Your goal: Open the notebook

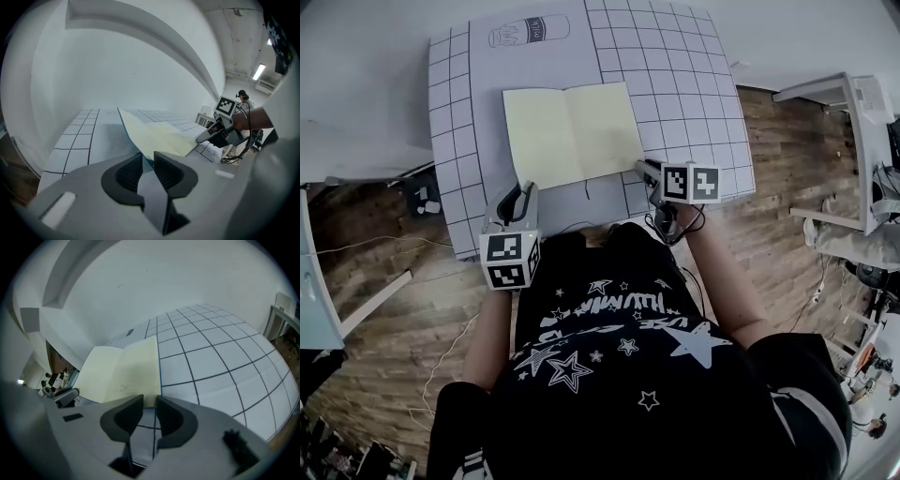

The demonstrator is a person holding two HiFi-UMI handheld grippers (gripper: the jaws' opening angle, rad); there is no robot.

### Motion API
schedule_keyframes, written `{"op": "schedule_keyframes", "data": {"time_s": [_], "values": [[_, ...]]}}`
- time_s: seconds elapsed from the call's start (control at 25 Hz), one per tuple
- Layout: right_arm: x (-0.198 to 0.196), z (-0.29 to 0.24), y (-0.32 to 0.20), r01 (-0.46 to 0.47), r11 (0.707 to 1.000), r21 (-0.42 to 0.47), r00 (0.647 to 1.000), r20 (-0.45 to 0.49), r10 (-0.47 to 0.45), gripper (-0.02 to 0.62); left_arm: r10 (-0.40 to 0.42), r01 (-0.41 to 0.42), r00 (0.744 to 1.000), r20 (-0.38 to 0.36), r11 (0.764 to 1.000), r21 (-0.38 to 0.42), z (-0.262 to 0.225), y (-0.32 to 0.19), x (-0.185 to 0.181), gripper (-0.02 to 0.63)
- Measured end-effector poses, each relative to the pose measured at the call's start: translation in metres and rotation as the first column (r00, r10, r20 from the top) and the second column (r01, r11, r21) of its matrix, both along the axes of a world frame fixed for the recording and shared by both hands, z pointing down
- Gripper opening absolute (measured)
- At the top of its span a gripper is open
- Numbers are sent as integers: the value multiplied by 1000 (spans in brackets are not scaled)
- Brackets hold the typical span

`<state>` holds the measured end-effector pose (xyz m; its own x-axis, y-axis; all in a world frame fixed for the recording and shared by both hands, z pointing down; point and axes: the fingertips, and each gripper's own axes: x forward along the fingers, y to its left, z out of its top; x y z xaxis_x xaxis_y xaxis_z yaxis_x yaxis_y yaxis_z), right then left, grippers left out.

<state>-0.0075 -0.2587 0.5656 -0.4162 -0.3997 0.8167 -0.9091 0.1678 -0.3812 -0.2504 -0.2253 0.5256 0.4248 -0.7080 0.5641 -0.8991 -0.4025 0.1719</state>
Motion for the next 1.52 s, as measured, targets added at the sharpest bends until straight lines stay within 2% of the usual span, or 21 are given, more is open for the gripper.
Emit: {"op": "schedule_keyframes", "data": {"time_s": [0.28, 0.4, 0.52, 0.72, 0.88, 1.2, 1.4, 1.52], "values": [[-5, -13, 0, -35, 999, 7, 997, 67, 34, 58, 61, -62, 998, -26, 997, -43, 10, 1, -4, 89], [-14, -28, -2, 2, 999, 36, 995, 101, -5, 46, 61, -63, 997, -41, 997, -53, 13, 2, -5, 89], [-37, -51, -4, 81, 992, 95, 983, 155, -95, 38, 68, -72, 996, -66, 995, -69, 17, 3, -6, 91], [-100, -97, 0, 269, 934, 233, 913, 248, -325, 37, 107, -114, 987, -122, 992, -54, 11, 3, -6, 104], [-147, -110, 10, 375, 882, 285, 841, 296, -453, 37, 108, -115, 981, -162, 993, -37, 4, 3, -10, 129], [-228, -78, 34, 572, 779, 257, 704, 334, -627, 37, 33, -36, 990, -135, 999, -18, -1, 16, -38, 130], [-255, -48, 39, 635, 748, 194, 678, 324, -659, 37, -61, 58, 990, -124, 998, -28, 0, 25, -63, 120], [-262, -43, 43, 661, 720, 210, 650, 320, -690, 38, -88, 85, 989, -118, 996, -28, 0, 27, -68, 118]]}}
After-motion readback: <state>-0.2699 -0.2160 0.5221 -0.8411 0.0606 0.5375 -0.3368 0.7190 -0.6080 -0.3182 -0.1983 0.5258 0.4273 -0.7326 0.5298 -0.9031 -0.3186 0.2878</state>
